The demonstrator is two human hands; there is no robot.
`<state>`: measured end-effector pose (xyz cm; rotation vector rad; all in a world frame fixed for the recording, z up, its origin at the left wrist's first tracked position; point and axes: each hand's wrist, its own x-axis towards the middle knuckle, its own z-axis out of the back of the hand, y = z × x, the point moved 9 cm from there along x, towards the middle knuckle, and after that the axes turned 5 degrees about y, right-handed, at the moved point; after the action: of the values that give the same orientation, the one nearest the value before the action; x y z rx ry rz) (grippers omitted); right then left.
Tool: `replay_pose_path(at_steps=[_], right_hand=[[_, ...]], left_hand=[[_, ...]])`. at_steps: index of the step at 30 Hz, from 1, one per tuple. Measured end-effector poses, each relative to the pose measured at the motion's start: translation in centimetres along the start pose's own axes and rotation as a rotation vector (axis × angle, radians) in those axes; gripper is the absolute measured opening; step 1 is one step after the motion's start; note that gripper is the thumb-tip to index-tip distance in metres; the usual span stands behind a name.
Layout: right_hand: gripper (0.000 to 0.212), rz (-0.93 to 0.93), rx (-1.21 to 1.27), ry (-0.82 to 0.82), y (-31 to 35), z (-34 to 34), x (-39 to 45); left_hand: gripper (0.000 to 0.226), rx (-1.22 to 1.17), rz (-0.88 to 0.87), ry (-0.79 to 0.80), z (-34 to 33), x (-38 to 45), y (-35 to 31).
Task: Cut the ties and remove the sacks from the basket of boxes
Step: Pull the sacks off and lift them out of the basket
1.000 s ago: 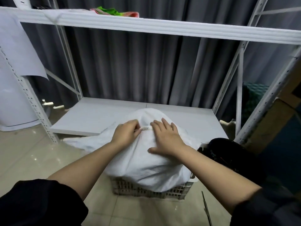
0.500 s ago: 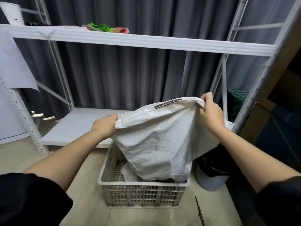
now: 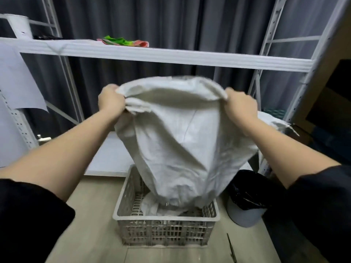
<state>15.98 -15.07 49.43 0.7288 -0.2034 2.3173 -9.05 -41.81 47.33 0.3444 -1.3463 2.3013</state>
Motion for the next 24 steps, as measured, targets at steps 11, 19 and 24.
replay_pose_path(at_steps=[11,19,24], right_hand=[[0.022,-0.024,0.043,0.024,0.1,-0.8,-0.6],[0.024,-0.093,0.151,0.004,-0.4,0.0,1.1],[0.035,-0.220,0.575,-0.188,-1.1,0.5,-1.1]], left_hand=[[0.023,0.073,-0.023,0.003,1.7,-0.3,-0.8],[0.013,0.129,0.015,0.175,-1.0,-0.7,-0.1],[0.028,-0.068,-0.259,-0.153,0.7,-4.2,-3.8]])
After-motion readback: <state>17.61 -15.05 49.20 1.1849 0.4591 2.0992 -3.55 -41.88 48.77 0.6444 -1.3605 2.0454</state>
